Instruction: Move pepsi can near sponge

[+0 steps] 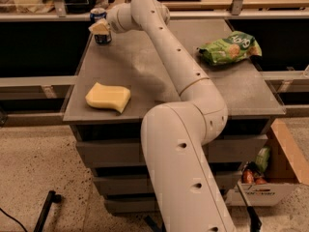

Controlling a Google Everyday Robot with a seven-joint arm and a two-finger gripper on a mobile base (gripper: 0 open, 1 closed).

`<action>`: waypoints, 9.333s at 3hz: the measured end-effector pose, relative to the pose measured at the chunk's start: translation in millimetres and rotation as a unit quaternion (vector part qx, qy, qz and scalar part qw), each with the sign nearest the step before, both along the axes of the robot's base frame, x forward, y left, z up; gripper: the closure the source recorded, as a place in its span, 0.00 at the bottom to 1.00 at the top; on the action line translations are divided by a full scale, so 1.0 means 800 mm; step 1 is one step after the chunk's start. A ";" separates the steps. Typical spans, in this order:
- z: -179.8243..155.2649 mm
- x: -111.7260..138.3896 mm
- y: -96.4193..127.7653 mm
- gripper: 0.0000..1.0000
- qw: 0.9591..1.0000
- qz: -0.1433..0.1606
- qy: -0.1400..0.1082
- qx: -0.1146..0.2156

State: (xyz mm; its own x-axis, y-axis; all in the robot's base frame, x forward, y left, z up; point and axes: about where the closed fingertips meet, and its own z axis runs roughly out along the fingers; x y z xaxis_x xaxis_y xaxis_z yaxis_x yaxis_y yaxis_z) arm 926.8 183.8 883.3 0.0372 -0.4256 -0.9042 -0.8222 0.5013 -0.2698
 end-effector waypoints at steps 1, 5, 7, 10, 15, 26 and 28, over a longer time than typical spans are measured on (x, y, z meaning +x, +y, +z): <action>0.000 0.002 -0.001 0.64 1.000 -0.003 0.001 -0.002; 0.023 -0.029 -0.013 1.00 0.998 0.032 0.043 0.020; 0.056 -0.066 -0.021 1.00 0.996 0.051 0.065 0.036; 0.066 -0.164 -0.040 1.00 0.994 0.060 0.080 0.039; 0.045 -0.245 -0.038 1.00 0.988 0.132 0.065 0.048; 0.048 -0.268 -0.085 0.00 0.980 0.170 0.103 -0.025; 0.059 -0.268 -0.106 0.00 0.980 0.159 0.111 -0.046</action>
Offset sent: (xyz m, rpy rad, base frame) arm 0.0140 -0.0196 0.0030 0.0192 0.0370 -0.0180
